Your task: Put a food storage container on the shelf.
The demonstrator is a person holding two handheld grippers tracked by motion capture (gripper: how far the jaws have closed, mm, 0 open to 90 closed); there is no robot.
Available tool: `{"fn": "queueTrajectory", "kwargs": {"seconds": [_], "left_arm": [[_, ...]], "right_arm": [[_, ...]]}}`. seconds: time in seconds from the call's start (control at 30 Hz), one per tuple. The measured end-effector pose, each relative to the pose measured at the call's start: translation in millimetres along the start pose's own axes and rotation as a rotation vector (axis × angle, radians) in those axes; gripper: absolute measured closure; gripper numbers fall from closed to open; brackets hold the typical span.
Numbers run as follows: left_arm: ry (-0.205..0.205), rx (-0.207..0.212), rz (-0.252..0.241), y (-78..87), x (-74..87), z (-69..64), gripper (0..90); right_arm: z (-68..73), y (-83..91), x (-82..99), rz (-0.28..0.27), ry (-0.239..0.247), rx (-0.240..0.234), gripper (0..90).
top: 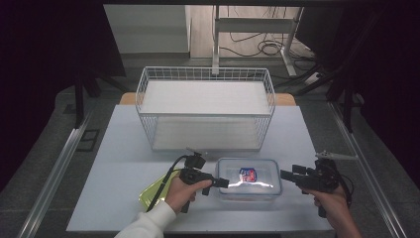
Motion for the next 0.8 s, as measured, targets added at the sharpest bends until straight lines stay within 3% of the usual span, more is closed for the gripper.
{"fn": "queueTrajectory", "kwargs": {"seconds": [0.17, 0.43, 0.63, 0.8], "left_arm": [[0.025, 0.031, 0.0, -5.3, -1.9, 2.3, 13.8], [0.041, 0.039, 0.01, -11.2, -0.6, 3.3, 16.6], [0.057, 0.039, 0.032, -13.8, 1.3, 5.2, 23.0], [0.063, 0.048, 0.037, -14.9, 1.9, 5.6, 25.8]], "right_arm": [[-2.5, -4.6, 2.5, 0.015, -0.02, -0.009, 26.5], [-4.9, -15.1, 8.6, 0.056, -0.074, -0.054, 23.7], [-7.8, -24.0, 12.1, 0.085, -0.141, -0.125, 21.9], [-9.8, -28.3, 12.6, 0.098, -0.159, -0.143, 21.8]]}}
Point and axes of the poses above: each handheld gripper's, and its own axes: y roughly backward along the jaws, x roughly out of its underside, z roughly to its left, the point moved 6 cm from there along -y, roughly forward along the jaws, and after that the axes turned 8 degrees about -y, right-handed, at the moved point
